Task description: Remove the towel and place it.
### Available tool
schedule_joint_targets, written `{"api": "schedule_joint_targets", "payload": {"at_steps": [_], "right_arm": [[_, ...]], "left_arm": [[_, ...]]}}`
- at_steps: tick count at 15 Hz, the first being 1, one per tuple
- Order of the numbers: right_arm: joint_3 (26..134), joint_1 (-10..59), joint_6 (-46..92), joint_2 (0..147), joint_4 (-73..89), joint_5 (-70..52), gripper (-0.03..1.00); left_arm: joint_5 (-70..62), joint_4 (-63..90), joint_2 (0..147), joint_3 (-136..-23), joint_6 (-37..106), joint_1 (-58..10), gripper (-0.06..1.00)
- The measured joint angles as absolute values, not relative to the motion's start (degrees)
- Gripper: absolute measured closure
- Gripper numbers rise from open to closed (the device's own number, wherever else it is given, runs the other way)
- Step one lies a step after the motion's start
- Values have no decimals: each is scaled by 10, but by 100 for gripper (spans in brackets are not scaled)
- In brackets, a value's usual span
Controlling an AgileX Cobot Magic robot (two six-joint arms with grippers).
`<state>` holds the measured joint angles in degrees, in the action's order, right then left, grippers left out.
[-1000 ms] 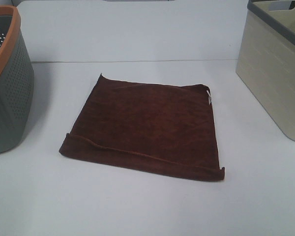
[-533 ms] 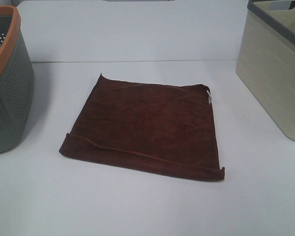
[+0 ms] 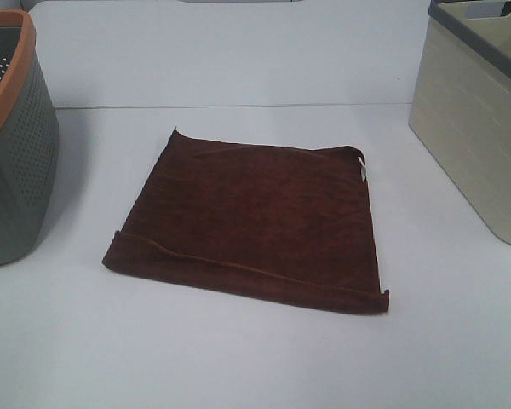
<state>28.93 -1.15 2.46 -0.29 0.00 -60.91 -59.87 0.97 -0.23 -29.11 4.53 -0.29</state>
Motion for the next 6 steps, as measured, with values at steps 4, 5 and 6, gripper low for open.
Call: {"api": "schedule_joint_targets", "payload": {"at_steps": [4, 5, 6], "right_arm": [[289, -11, 25, -3, 0, -609, 41], [289, -11, 25, -3, 0, -609, 41], [289, -11, 25, -3, 0, -609, 41]], "left_arm": [[-599, 10, -2, -291, 45, -3, 4], [-599, 10, -2, -291, 45, -3, 4], [-599, 10, -2, -291, 45, -3, 4]]}}
